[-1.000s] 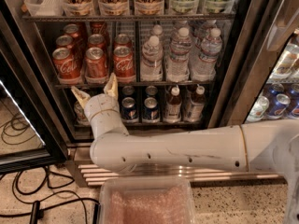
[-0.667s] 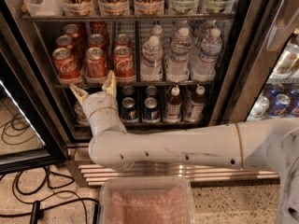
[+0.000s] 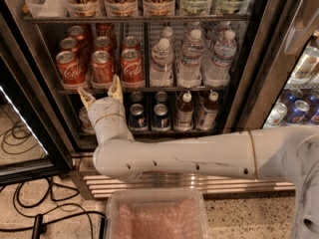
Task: Pick coke can from middle shelf of fridge
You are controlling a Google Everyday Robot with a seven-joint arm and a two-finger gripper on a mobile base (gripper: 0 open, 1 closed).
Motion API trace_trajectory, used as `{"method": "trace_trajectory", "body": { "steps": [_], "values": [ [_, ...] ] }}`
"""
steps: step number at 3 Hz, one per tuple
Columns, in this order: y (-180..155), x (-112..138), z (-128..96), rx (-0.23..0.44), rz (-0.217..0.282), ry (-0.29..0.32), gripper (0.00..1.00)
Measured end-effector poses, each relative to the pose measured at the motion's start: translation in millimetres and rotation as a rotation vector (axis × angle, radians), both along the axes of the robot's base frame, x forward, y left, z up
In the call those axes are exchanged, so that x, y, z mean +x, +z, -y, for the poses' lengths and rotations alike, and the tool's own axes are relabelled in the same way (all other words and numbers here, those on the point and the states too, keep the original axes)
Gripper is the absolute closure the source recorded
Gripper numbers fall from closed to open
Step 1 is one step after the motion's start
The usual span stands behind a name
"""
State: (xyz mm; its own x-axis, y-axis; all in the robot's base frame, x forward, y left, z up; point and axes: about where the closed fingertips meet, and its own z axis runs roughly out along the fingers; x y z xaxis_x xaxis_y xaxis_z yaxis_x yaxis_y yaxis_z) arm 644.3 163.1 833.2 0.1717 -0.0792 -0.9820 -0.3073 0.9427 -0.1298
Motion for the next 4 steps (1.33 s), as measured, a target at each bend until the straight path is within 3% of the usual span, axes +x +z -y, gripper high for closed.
{"method": "trace_trajectory", "body": {
  "steps": [4],
  "values": [
    [12, 27, -12, 0.034, 0.056, -0.016, 0.34]
  ]
}}
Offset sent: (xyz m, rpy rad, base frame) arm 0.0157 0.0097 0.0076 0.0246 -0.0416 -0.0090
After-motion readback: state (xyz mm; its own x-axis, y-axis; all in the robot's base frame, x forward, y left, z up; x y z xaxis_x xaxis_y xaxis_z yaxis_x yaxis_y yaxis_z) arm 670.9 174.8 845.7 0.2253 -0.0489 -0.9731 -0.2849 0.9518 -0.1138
